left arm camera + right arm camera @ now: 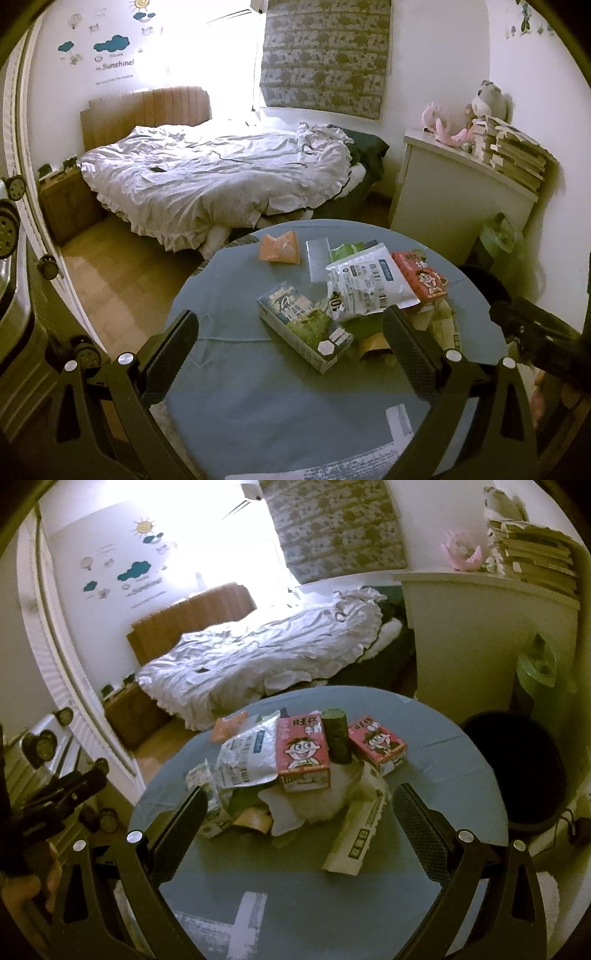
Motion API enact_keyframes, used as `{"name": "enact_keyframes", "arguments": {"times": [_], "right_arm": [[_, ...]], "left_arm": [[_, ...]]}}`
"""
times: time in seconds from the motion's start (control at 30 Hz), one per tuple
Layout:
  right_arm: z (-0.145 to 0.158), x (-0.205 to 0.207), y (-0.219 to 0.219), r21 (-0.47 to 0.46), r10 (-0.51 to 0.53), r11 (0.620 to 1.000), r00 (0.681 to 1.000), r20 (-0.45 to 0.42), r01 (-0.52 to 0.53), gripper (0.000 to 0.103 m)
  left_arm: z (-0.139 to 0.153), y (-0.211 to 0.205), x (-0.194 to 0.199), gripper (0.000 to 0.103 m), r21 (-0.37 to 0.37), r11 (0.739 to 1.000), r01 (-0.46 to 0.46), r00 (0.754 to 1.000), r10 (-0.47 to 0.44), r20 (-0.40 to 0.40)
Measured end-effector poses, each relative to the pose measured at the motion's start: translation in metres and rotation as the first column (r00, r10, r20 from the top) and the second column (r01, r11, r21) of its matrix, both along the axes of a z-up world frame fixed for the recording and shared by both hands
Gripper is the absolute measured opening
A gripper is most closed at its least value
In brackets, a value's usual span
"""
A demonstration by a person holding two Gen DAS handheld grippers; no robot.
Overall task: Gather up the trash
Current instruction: 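Move both tools toward the cluttered table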
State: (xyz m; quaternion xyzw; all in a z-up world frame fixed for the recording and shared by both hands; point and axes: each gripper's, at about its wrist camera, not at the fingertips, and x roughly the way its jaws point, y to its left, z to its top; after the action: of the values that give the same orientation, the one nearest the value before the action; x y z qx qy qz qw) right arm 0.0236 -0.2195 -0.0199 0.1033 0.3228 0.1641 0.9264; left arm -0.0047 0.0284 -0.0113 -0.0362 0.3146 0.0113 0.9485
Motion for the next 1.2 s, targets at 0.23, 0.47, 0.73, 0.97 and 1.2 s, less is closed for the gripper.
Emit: {"name": "enact_keyframes", "arguments": {"times": [0.23,0.47,0.73,0.97,1.2], "right_arm": [[-0.001,0.001,0.000,0.003,-0.001,1.000,1.000,-0.003,0.001,0.099],[-0.002,0.003,-0.001,0.006,0.002,1.000,1.000,-0.010,-0.002,0.099],[-0.005,0.005,0.001,0.006,0.007,1.000,1.000,-0.017,-0.007,0.099],[-0.008,0.009,0.003,0.005,0.014,1.000,0.999,-0.034,-0.014,0.099],[-0.009,0.011,0.003,0.006,0.016,1.000,0.999,-0.039,-0.016,0.099]], "left_arm": [[-0.003,0.003,0.003,0.098,-0.003,1.000,-0.005,1.000,0.005,-0.015],[-0.006,0.005,0.007,0.098,-0.009,1.000,-0.008,1.000,0.008,-0.027],[-0.009,0.007,0.010,0.098,-0.016,1.000,-0.012,0.999,0.012,-0.046],[-0.012,0.007,0.013,0.098,-0.019,1.000,-0.011,0.998,0.010,-0.058],[-0.014,0.008,0.017,0.098,-0.021,1.000,-0.011,0.998,0.010,-0.067]]}}
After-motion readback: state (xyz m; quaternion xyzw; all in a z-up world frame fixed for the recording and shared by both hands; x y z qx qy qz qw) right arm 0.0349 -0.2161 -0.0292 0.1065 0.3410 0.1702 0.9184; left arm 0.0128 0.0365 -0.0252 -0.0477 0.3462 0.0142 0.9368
